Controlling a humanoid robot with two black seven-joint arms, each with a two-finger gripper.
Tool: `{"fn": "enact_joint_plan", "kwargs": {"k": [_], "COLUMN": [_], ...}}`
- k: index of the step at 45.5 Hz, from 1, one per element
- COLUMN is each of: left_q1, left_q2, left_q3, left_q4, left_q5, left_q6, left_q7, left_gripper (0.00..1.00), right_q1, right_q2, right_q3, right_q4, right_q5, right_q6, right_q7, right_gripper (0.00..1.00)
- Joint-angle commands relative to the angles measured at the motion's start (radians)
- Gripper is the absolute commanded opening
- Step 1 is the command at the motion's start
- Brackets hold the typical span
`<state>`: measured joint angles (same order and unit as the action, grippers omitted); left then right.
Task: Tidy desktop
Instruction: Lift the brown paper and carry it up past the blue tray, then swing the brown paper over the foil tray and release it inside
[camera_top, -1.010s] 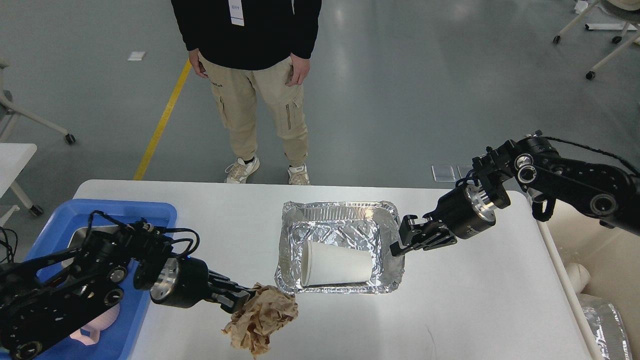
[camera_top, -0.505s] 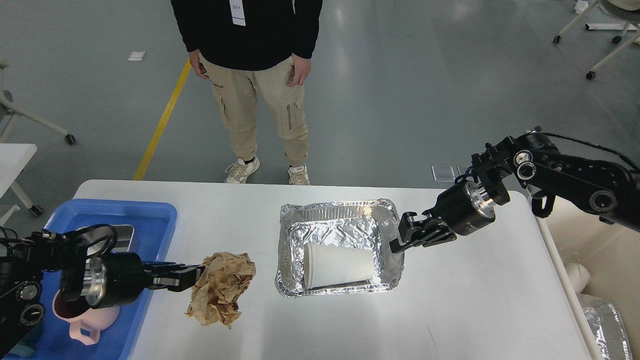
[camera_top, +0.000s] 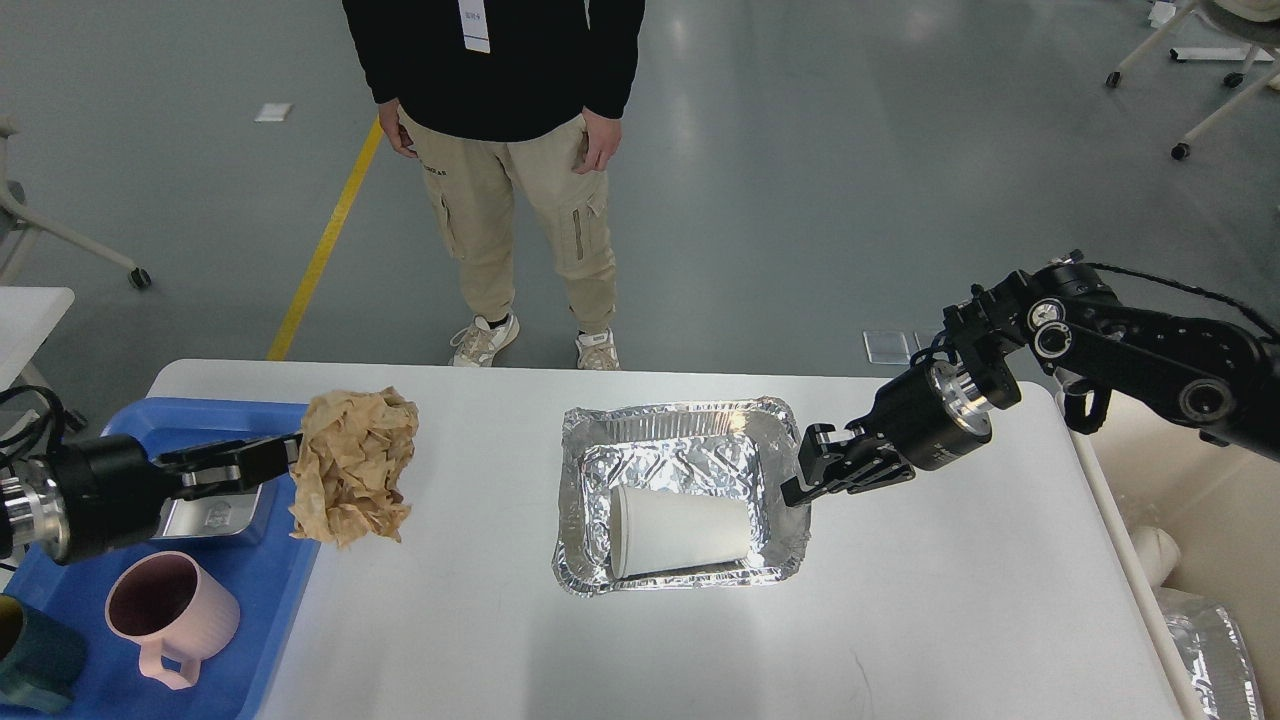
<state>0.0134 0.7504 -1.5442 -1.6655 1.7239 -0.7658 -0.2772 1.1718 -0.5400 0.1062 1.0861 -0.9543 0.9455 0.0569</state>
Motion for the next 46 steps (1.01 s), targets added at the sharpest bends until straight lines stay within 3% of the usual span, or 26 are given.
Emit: {"fn": "enact_joint_plan", "kwargs": {"k": [1, 12, 22, 26, 33, 46], "left_q1": [0.003, 0.002, -0.058, -0.096, -0.286, -0.573], "left_q2": [-0.012, -0.009, -0.017, -0.022, -0.098, -0.14], "left_q3": [-0.112, -0.247, -0.228, -0.153, 0.01, 0.331], "left_q4": [0.0, 0.01, 0.012, 0.021, 0.038, 0.058], "left_q5": [-0.061, -0.113, -0.116, -0.115, -0.113, -0.11], "left_q6": [0.002, -0.001, -0.007, 0.008, 0.016, 0.008], "left_q7": [0.009, 0.015, 0.036, 0.039, 0.075, 0.078], "left_gripper": [0.1, 0.11, 0.11, 0.11, 0.12, 0.12], "right_q1": [0.002, 0.005, 0.025, 0.031, 0.031, 0.035], "right_q2": [0.0, 0.002, 0.003, 0.003, 0.003, 0.005], "right_q3": [-0.002, -0.008, -0.014, -0.013, -0.013, -0.013], "right_q4": [0.002, 0.002, 0.006, 0.008, 0.012, 0.014], "right_q5": [0.0, 0.0, 0.0, 0.0, 0.002, 0.002], "right_q6": [0.003, 0.004, 0.004, 0.004, 0.007, 0.009], "right_q7": [0.0, -0.002, -0.002, -0.002, -0.002, -0.002], "right_gripper": [0.0, 0.0, 0.0, 0.0, 0.0, 0.0]}}
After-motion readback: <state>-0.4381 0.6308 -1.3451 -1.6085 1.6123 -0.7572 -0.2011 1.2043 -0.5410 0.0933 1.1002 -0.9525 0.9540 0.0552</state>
